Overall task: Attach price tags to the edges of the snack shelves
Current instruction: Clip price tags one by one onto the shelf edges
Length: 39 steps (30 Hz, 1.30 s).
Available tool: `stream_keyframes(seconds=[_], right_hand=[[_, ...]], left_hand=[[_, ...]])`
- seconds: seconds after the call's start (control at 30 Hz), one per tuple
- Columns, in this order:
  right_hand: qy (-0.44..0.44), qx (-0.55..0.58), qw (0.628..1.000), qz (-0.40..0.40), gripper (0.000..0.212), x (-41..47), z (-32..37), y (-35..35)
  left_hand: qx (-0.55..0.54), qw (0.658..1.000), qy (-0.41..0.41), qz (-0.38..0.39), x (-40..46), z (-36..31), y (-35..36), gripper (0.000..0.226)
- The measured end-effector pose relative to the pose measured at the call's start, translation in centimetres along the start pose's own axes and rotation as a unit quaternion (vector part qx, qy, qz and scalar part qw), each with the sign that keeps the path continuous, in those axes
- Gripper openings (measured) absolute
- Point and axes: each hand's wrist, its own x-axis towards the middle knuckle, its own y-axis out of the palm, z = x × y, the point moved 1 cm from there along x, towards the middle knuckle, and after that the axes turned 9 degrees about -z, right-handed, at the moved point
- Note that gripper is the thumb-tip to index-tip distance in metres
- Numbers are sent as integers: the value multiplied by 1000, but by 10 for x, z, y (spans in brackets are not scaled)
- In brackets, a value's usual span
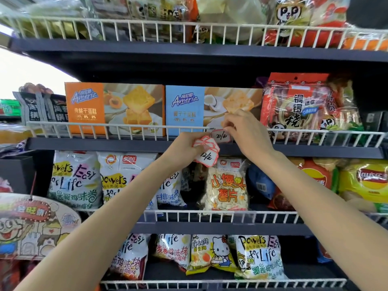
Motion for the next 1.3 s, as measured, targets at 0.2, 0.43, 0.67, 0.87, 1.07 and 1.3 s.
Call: stream_keyframes(seconds=[0.2, 0.43, 0.67, 0.87, 1.07, 1.3], right_hand=[[-3, -9, 1000, -5, 6, -2, 2, -2], [-13, -63, 998, -17, 18, -5, 7, 0], [-28, -124, 991, -37, 18, -10, 8, 1], [-43, -119, 991, -42, 18, -13, 7, 2], [-59, -121, 990, -52, 18, -17, 8, 5], [11, -9, 1000, -25, 27, -23, 5, 3]], left_hand=[[8, 1000, -2, 1, 0, -2, 0, 43], [11, 1000, -3, 7, -1, -3, -1, 44], [13, 1000, -5, 1, 1, 0, 0, 44], [15, 1000, -5, 0, 1, 0, 1, 43], [12, 1000, 6, -12, 3, 5, 3, 42], [-64, 993, 10, -98, 7, 3, 4, 24]])
